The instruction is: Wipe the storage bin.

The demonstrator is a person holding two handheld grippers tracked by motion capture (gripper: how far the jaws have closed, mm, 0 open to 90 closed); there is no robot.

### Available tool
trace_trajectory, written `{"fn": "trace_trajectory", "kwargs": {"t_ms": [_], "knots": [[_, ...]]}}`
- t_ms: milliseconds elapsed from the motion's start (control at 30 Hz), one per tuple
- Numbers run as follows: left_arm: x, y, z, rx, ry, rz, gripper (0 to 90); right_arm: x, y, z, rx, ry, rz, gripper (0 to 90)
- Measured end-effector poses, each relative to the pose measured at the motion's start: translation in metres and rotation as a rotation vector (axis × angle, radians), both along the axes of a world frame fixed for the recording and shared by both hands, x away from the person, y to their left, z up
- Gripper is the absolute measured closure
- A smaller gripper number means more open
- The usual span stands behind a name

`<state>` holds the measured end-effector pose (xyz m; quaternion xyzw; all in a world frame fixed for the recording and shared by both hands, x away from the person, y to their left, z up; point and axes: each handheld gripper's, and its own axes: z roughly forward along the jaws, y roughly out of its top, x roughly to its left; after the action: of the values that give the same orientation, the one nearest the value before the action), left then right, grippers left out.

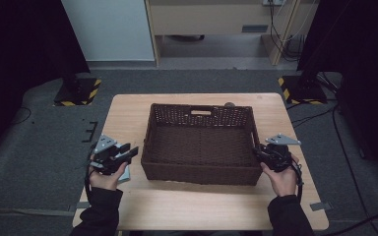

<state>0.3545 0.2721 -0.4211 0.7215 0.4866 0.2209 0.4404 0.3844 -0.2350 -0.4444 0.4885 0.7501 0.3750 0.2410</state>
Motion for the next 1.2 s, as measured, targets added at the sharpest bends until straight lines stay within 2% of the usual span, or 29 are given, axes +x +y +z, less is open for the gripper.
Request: {"fn": "trace_trajectory", "kwargs": {"t_ms": [167, 333, 500, 633, 800, 933, 1067, 1133, 1200], "knots": [[-0.001, 0.018, -0.013, 0.053, 0.023, 0.054, 57.3, -0.006, -0.005, 0.000, -0.003, 0.000, 0.008, 68.7], [-0.004, 0.032, -0.028, 0.136, 0.049, 0.078, 55.2, -0.008, -0.004, 0.000, -0.017, -0.019, -0.003, 65.2], [-0.003, 0.047, -0.046, 0.145, 0.101, 0.101, 54.2, -0.009, -0.006, -0.001, -0.005, -0.022, -0.021, 58.4], [0.003, 0.057, -0.056, 0.154, 0.125, 0.121, 53.8, -0.009, -0.006, -0.001, -0.014, -0.031, -0.025, 55.8], [0.008, 0.057, -0.066, 0.173, 0.160, 0.105, 53.2, -0.009, -0.008, -0.002, -0.005, -0.032, -0.027, 51.7], [0.013, 0.054, -0.074, 0.209, 0.196, 0.093, 53.3, -0.008, -0.008, -0.005, -0.017, -0.024, -0.030, 50.0], [0.018, 0.054, -0.082, 0.210, 0.235, 0.073, 59.5, -0.007, -0.009, -0.005, -0.005, -0.019, -0.030, 48.8], [0.019, 0.053, -0.083, 0.206, 0.249, 0.072, 67.3, -0.007, -0.009, -0.005, -0.006, -0.025, -0.028, 48.9], [0.019, 0.052, -0.082, 0.200, 0.246, 0.076, 74.9, -0.007, -0.009, -0.003, -0.004, -0.032, -0.024, 49.0]]}}
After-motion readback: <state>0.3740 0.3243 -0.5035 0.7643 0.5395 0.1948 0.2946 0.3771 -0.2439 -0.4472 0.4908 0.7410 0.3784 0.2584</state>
